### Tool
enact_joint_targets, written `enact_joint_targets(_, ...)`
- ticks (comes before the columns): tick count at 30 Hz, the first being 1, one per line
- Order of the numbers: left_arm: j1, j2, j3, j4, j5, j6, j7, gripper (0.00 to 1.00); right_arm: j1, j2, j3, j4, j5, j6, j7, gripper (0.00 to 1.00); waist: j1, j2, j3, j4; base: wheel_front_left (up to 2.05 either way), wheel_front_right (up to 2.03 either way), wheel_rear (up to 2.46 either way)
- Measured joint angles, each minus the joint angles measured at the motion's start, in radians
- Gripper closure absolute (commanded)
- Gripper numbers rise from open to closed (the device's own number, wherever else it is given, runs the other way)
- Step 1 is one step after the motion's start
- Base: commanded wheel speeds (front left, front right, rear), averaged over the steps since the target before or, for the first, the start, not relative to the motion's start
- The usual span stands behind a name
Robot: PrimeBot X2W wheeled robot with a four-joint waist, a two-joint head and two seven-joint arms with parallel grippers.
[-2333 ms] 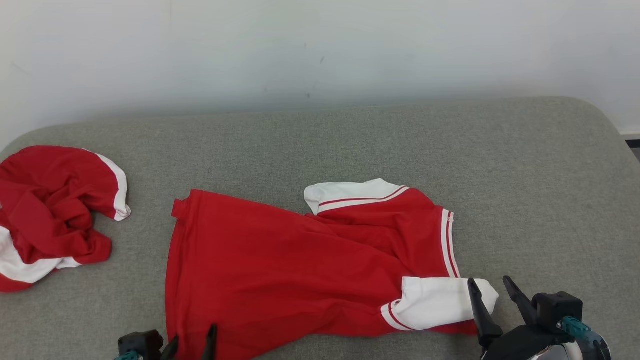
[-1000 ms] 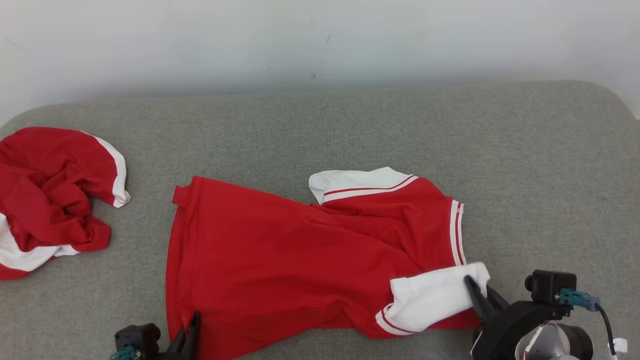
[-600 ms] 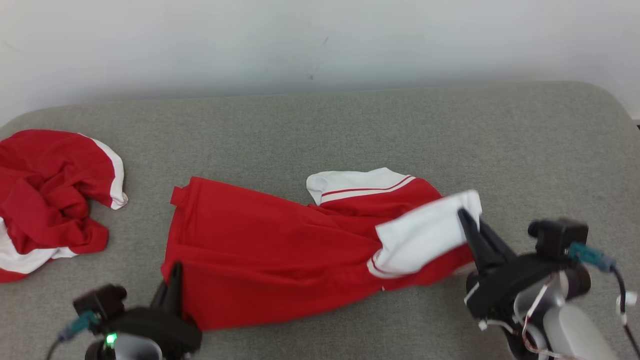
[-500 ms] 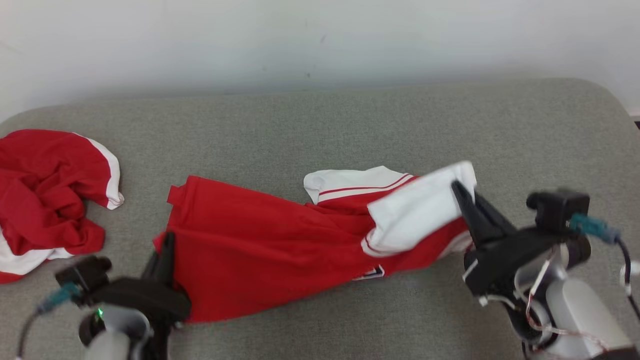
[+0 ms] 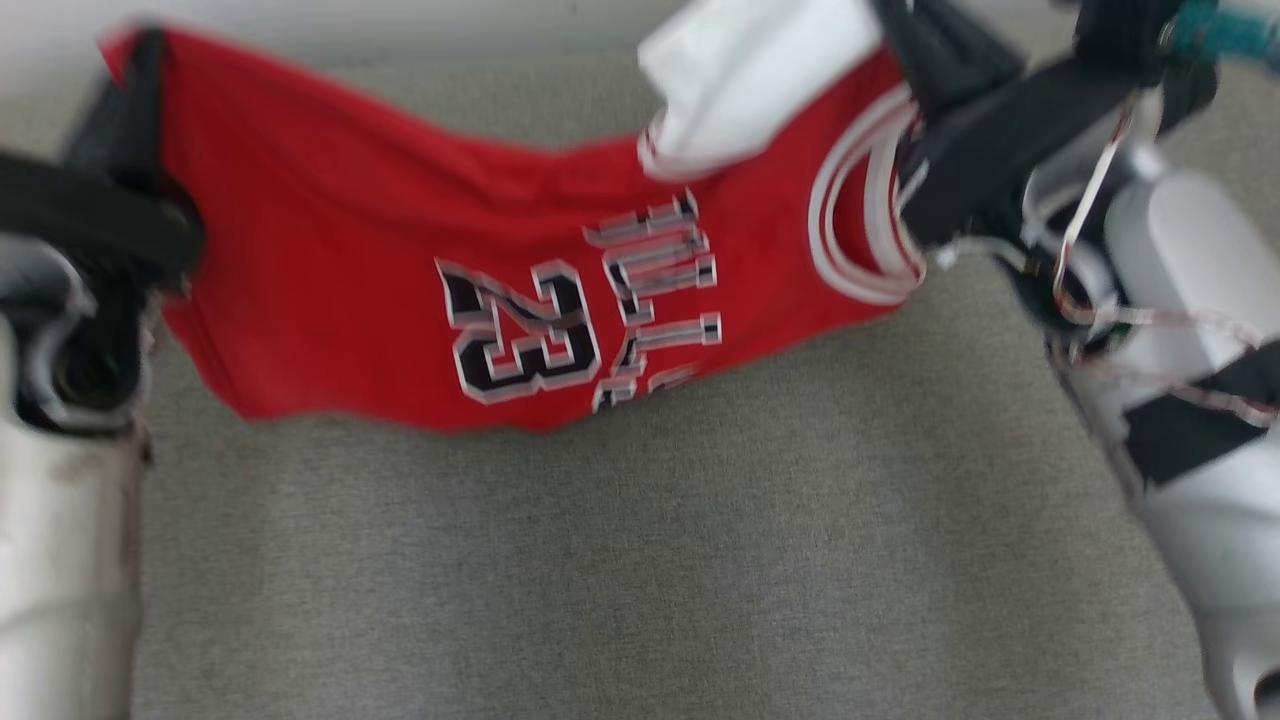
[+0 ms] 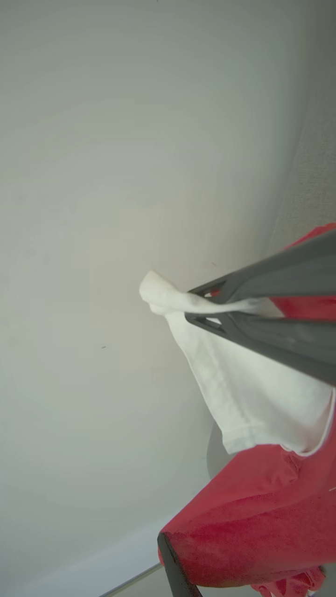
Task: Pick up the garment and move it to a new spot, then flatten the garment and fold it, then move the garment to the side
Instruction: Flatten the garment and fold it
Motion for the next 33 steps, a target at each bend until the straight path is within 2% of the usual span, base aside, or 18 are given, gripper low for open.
enact_joint_targets(8, -0.307, 0.029, -0.019, -0.016, 0.050, -0.011, -0.081, 1.00, -0.381, 0.025, 0.009, 0.197, -0.065, 0.000, -0.182, 1.00, 0.0002, 0.0001, 0.145, -0.019, 0.00, 0.00, 0.00)
enact_joint_targets(15, -0.558, 0.043, -0.041, -0.010, 0.085, -0.029, -0.220, 1.00, -0.606, 0.073, -0.112, 0.328, -0.192, 0.000, -0.387, 1.00, 0.0003, 0.0001, 0.231, -0.037, 0.00, 0.00, 0.00)
enact_joint_targets(20, -0.669, 0.032, -0.036, 0.021, 0.088, -0.037, -0.331, 1.00, -0.696, 0.102, -0.221, 0.328, -0.317, 0.000, -0.437, 1.00, 0.0001, 0.0001, 0.249, -0.050, 0.00, 0.00, 0.00)
enact_joint_targets(23, -0.684, 0.024, -0.052, 0.046, 0.071, -0.038, -0.354, 1.00, -0.705, 0.110, -0.243, 0.285, -0.371, 0.000, -0.441, 1.00, -0.0004, -0.0003, 0.253, -0.046, 0.00, 0.00, 0.00)
enact_joint_targets(26, -0.643, 0.022, -0.090, 0.063, 0.058, -0.042, -0.370, 1.00, -0.656, 0.109, -0.212, 0.272, -0.406, 0.000, -0.442, 1.00, -0.0004, -0.0002, 0.263, -0.041, 0.00, 0.00, 0.00)
enact_joint_targets(33, -0.391, 0.044, -0.245, 0.064, -0.008, -0.044, -0.392, 1.00, -0.455, 0.028, -0.025, 0.262, -0.407, 0.000, -0.441, 1.00, -0.0002, -0.0001, 0.250, -0.026, 0.00, 0.00, 0.00)
